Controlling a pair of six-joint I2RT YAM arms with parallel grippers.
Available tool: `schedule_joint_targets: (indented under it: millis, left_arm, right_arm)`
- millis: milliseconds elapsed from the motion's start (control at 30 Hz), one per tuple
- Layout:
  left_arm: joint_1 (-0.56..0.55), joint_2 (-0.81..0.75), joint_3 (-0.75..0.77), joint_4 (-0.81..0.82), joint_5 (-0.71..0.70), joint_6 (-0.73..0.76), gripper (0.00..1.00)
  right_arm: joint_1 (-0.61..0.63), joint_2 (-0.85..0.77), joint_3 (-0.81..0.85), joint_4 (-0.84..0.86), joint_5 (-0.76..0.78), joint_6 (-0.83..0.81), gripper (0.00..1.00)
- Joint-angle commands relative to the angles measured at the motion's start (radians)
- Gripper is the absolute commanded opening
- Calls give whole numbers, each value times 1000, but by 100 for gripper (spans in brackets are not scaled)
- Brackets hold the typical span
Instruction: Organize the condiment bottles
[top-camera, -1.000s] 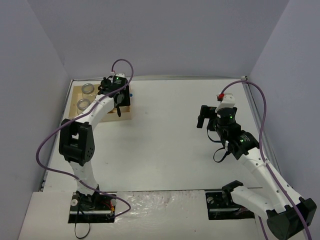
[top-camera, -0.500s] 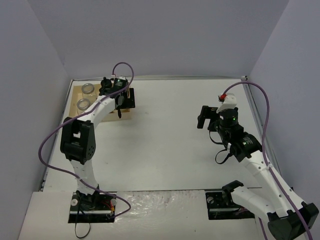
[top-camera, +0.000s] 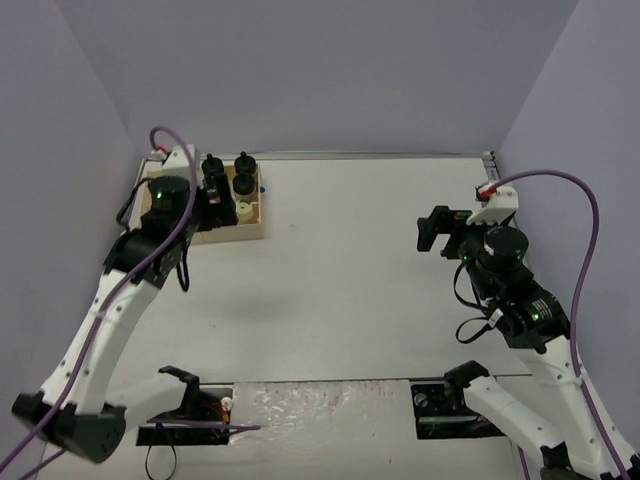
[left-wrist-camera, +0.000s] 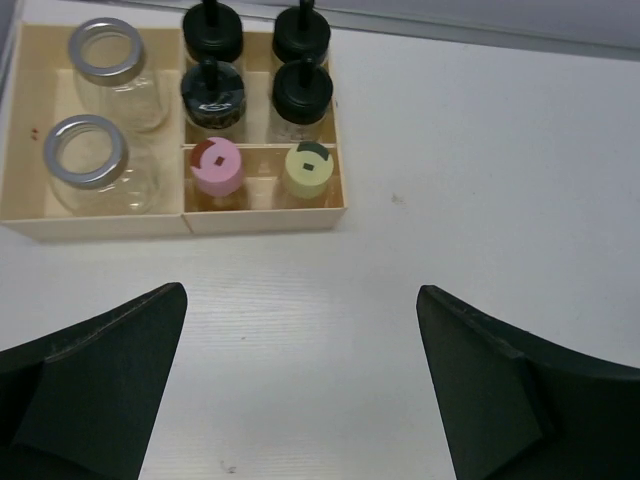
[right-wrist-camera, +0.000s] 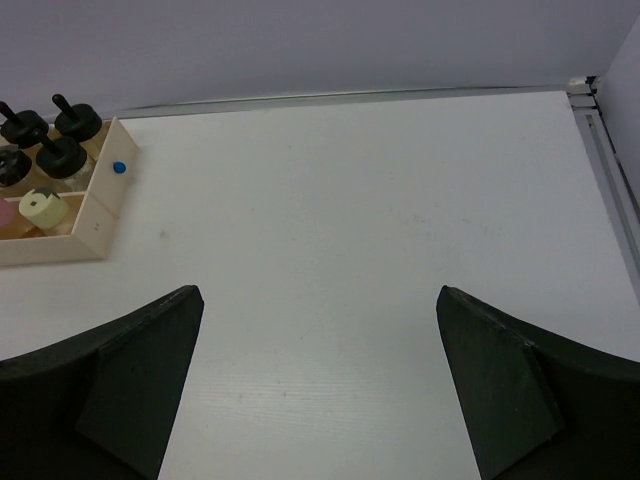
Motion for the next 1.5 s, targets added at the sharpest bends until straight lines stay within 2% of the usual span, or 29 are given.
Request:
schedule_joint_targets:
  millis: [0, 267, 600, 1000, 1467]
  left_arm:
    - [8, -197, -137, -119, -93, 45, 97]
    - [9, -489, -311, -210, -171, 21, 97]
    - [8, -701, -430, -263, -252, -48, 97]
    - [8, -822, -499, -228, -238, -59, 97]
    - [8, -831, -512, -217, -246, -67, 97]
  right_arm:
    - [-4, -54, 28, -12, 55, -35, 100]
    - [-5, -175, -36, -21, 87, -90, 100]
    - [-4, -309, -172, -36, 110, -48, 100]
    - [20, -348, -233, -33, 134, -35, 100]
    - [20, -340, -231, -31, 133, -36, 100]
